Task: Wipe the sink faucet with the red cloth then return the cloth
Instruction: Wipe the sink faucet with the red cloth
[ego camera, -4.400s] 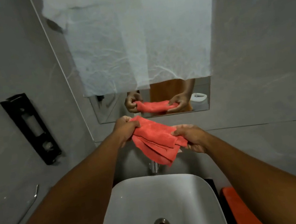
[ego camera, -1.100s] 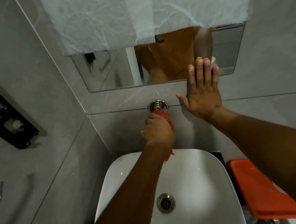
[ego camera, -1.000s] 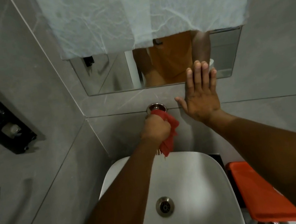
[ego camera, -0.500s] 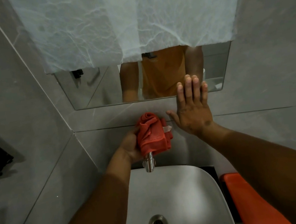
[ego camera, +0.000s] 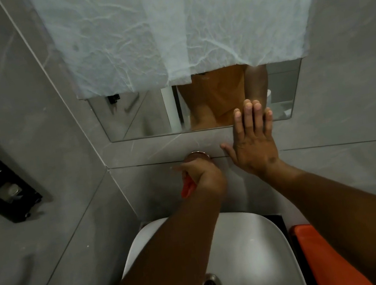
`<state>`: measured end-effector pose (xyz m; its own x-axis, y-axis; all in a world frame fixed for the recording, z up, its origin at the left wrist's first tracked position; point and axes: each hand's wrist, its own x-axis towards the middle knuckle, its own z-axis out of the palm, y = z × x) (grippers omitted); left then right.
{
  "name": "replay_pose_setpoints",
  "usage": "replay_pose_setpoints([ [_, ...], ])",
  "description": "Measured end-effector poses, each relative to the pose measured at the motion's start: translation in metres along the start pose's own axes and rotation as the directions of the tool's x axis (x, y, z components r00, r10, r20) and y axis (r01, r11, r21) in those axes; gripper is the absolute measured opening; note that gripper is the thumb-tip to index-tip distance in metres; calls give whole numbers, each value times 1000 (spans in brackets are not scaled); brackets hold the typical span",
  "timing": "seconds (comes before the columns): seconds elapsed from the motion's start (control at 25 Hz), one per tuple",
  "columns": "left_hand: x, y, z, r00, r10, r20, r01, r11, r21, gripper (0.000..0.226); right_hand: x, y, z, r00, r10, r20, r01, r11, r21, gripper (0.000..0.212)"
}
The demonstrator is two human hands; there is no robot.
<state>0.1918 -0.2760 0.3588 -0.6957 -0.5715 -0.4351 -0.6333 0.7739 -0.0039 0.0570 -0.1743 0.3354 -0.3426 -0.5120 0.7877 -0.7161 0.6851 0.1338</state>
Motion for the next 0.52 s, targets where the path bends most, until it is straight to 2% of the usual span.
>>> replay_pose_setpoints([
  [0.04, 2, -1, 0, 1000, -24, -20, 25, 998, 54, 40, -1, 0, 0, 1000, -1, 3, 1, 1000, 2, 99],
  [0.08, 7, 5, -4, 994, -90, -67, 92, 995, 33, 41, -1, 0, -1, 1000, -5, 8, 5, 1000, 2, 99],
  [0.12, 10, 11, -9, 985, -141, -100, 133, 988, -79, 43, -1, -1, -1, 1000, -7, 18, 7, 1000, 0, 99],
  [0.16, 12, 8, -11, 982, -142, -125, 109, 964, -242, 43, -1, -2, -4, 999, -5, 33, 5, 1000, 0, 100],
  [0.2, 12, 2, -12, 986, -141, -88, 83, 877, -473, 38, -1, -1, -6, 999, -3, 50, 3, 1000, 0, 100],
  [0.24, 9, -7, -12, 995, -102, 23, 88, 696, -713, 30, -2, -2, -8, 998, -3, 62, 3, 1000, -2, 100],
  [0.28, 6, -15, -13, 990, -35, 135, 136, 449, -883, 25, -3, -2, -10, 998, -7, 70, 7, 1000, -5, 100],
  [0.32, 6, -25, -14, 982, 37, 185, 172, 227, -959, 23, -3, -2, -11, 997, -14, 78, 15, 1000, -8, 100],
  [0.36, 8, -33, -11, 975, 95, 201, 195, 75, -978, 32, -3, -1, -13, 996, -22, 91, 23, 1000, -8, 101],
  [0.48, 19, -47, 9, 945, 304, 122, 191, -210, -959, 90, -5, 3, -16, 991, -35, 130, 36, 999, -11, 101],
  [0.52, 23, -49, 17, 923, 375, 84, 201, -284, -937, 102, -5, 4, -17, 990, -33, 136, 36, 999, -17, 100],
])
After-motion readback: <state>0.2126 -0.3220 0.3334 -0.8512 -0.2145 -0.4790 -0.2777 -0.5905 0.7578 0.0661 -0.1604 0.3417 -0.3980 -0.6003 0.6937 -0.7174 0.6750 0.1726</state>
